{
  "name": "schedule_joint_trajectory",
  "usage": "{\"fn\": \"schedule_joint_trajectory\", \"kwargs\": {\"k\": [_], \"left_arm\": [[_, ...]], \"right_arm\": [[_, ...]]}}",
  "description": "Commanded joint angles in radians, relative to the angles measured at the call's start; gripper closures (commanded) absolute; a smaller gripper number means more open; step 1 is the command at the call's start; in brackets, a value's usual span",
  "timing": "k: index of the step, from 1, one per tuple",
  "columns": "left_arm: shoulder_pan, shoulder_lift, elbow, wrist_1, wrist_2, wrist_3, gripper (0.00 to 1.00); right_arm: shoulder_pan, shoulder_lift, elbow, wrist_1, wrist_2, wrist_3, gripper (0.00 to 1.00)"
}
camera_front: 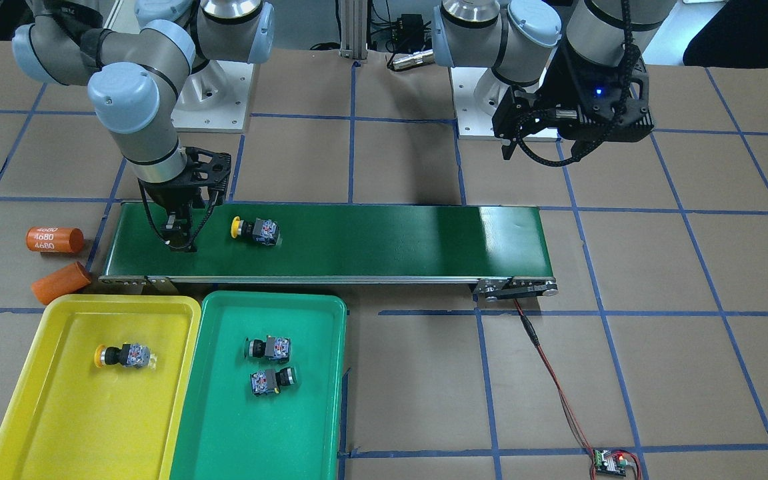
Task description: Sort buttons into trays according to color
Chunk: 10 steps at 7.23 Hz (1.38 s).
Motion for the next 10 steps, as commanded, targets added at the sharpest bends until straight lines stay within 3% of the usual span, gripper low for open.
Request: {"fn": "schedule_joint_trajectory", "kwargs": {"k": [1,10], "left_arm": [[0.0,0.002,-0.004,0.006,0.001,-0.003,0.0],[0.0,0.003,-0.008,0.02,0.001,-0.001,0.0]], "right_arm": [[0.0,0.0,-0.001,0.0,0.0,0.001,0.0],[0.0,0.0,-0.001,-0.005,0.0,0.004,0.0]]}}
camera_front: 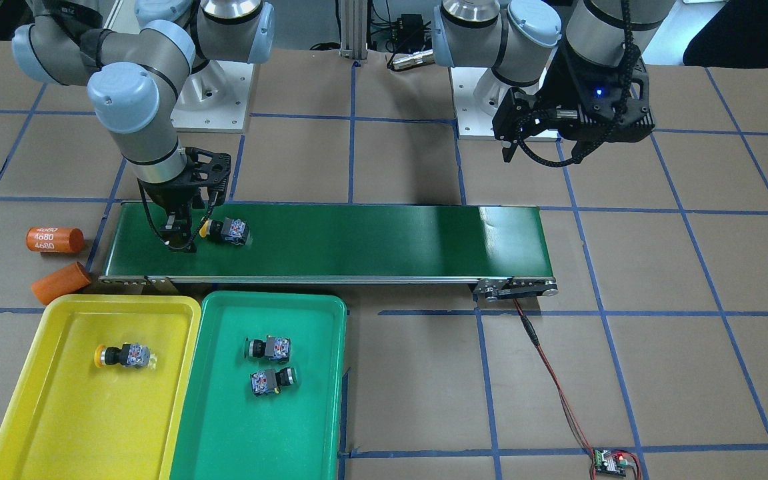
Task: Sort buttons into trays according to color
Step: 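Close the right gripper on the arriving yellow-capped button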
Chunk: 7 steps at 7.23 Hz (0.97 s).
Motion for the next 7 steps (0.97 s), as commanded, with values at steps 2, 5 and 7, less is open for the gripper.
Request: {"fn": "schedule_joint_trajectory", "kwargs": {"k": [2,5,7], "left_arm": [[0.0,0.0,0.0,0.0,0.0,0.0,0.0],[0.0,0.0,0.0,0.0,0.0,0.0,0.0],[0.0,0.0,0.001,0.0,-0.002,-0.002,0.0]], "right_arm": [[0.0,0.0,0.0,-0.001,0.0,0.001,0.0],[0.0,0.0,0.001,-0.003,0.0,0.001,0.0],[0.003,-0.002,0.001,-0.006,0.003,0.016,0.15]]}}
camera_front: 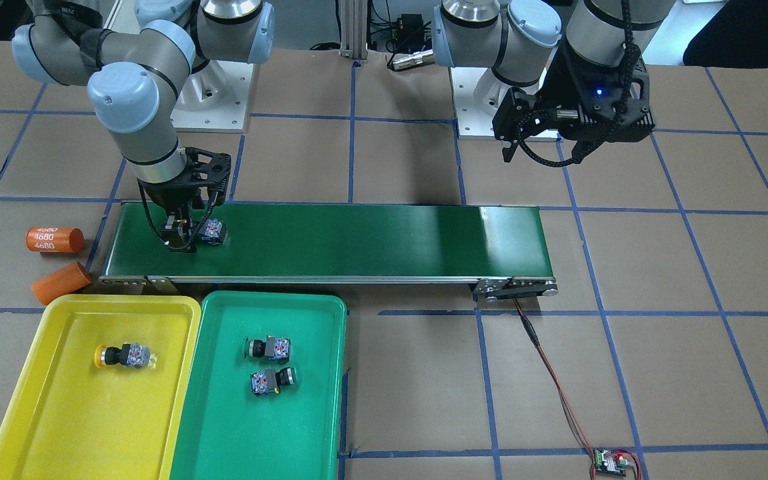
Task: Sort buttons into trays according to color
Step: 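Close the right gripper on the arriving yellow-capped button, then lift the yellow button and carry it over the yellow tray with right gripper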
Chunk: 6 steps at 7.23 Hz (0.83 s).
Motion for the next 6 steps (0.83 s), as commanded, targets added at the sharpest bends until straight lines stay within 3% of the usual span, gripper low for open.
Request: {"fn": "schedule_joint_trajectory", "kwargs": {"k": [1,3,6], "left_arm": [[0.0,0.0,0.001,0.0,-0.001,0.0,0.0],[0.0,0.0,0.001,0.0,-0.001,0.0,0.0],[0.0,-0.001,0.002,0.002,-0.001,0.001,0.0]], "right_arm": [[0.002,-0.001,0.001,-0.002,-0.001,0.011,0.39],[0.004,-0.003,-0.002,-0.002,-0.005,0.011,0.73],[0.004,0.0,-0.056,-0.006,-0.03,0.005,0.78]]}}
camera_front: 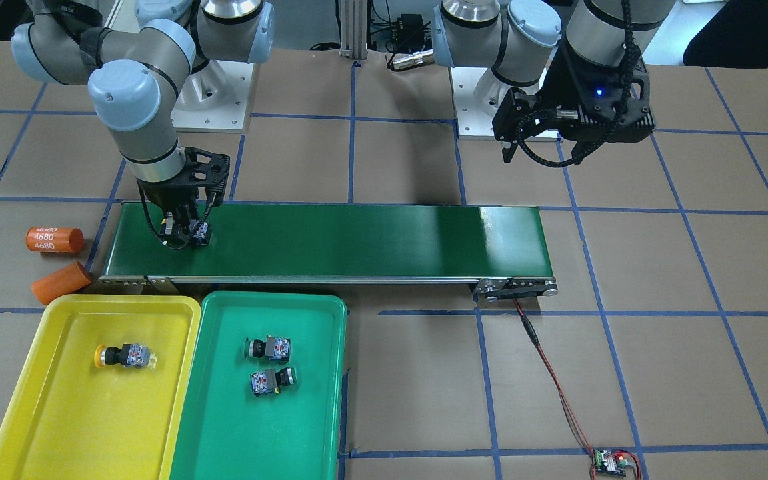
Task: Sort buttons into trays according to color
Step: 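Lift the yellow button and carry it over the yellow tray with right gripper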
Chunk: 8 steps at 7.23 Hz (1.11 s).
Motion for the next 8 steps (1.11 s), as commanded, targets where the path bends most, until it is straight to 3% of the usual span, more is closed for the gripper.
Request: {"fn": "schedule_joint_trajectory", "kwargs": {"k": [1,5,6,8], "left_arm": [[0.0,0.0,0.0,0.0,0.0,0.0,0.0],[0.0,0.001,0.003,0.0,0.002,0.006,0.0],[0.0,0.003,0.003,-0.001,0.002,0.006,0.0],[-0.003,0.003,0.003,-0.001,0.002,0.004,0.0]], "right_arm": [[-0.003,0.047,-0.152,0.012,-0.005,-0.01,0.77],[-0.052,0.364,-0.571,0.085,0.001,-0.039,0.7],[-0.072,0.449,-0.631,0.081,0.01,-0.056,0.69],[-0.08,0.535,-0.656,0.006,0.01,-0.084,0.67]]}}
